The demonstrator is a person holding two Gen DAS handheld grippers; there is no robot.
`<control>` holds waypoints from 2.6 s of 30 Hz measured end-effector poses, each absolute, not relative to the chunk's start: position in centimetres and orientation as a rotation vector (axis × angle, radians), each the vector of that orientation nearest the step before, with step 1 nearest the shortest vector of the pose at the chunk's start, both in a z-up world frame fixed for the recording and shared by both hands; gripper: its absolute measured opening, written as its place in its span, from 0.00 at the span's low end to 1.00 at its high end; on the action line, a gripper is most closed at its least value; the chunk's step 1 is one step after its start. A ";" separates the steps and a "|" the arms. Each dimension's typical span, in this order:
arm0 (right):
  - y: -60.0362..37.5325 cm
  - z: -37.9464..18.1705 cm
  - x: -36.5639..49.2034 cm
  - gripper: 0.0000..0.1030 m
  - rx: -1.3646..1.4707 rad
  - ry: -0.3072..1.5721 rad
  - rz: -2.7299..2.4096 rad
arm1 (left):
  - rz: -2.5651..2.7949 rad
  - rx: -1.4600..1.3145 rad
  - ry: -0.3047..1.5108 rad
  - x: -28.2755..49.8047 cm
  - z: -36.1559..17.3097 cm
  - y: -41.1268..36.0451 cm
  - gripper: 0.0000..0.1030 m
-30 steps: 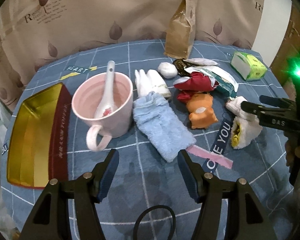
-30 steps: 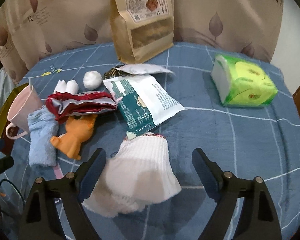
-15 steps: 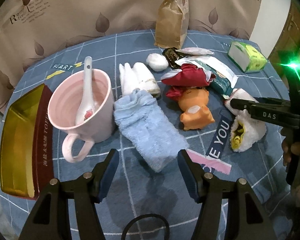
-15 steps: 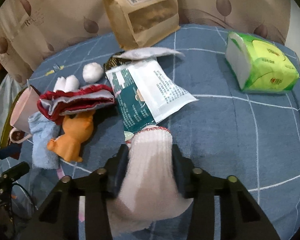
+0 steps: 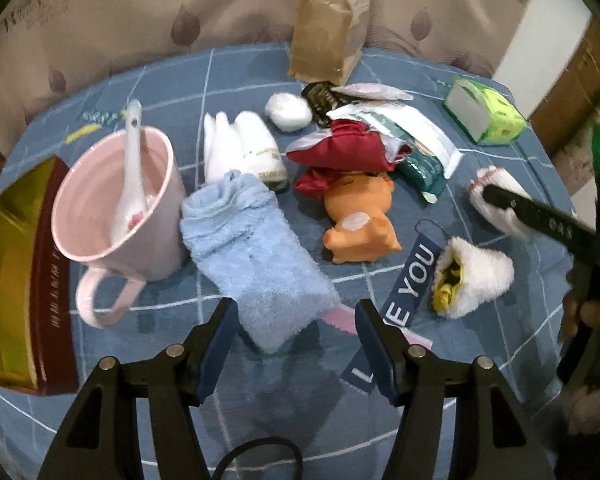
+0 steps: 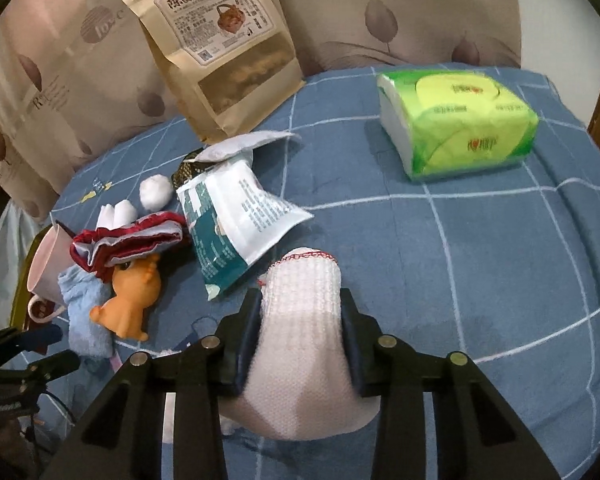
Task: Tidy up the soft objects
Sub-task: 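Grasp the blue fuzzy sock with the left gripper while the right gripper holds the white sock, then carry the blue sock into the gold tin tray and open the left gripper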
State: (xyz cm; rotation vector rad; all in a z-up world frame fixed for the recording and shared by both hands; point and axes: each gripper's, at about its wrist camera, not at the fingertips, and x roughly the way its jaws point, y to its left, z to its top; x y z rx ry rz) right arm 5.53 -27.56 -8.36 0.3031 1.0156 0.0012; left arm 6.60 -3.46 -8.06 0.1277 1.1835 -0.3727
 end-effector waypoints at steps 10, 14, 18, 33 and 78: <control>-28.2 -9.3 5.4 0.34 0.353 1.031 0.046 | -0.221 0.063 1.319 9.4 -11.1 -3.8 0.60; -28.2 -9.6 5.3 0.34 0.353 1.036 0.052 | -0.195 0.068 1.344 10.2 -12.1 -4.2 0.59; -28.2 -9.7 5.3 0.34 0.354 1.038 0.052 | -0.217 0.077 1.347 10.3 -12.4 -4.5 0.31; -28.2 -10.1 5.5 0.35 0.340 1.052 0.046 | -0.299 0.101 1.257 7.3 -8.1 -4.1 0.18; -25.6 -10.2 5.5 0.35 0.160 1.084 -0.065 | 0.173 0.088 1.126 16.3 -7.9 24.9 0.19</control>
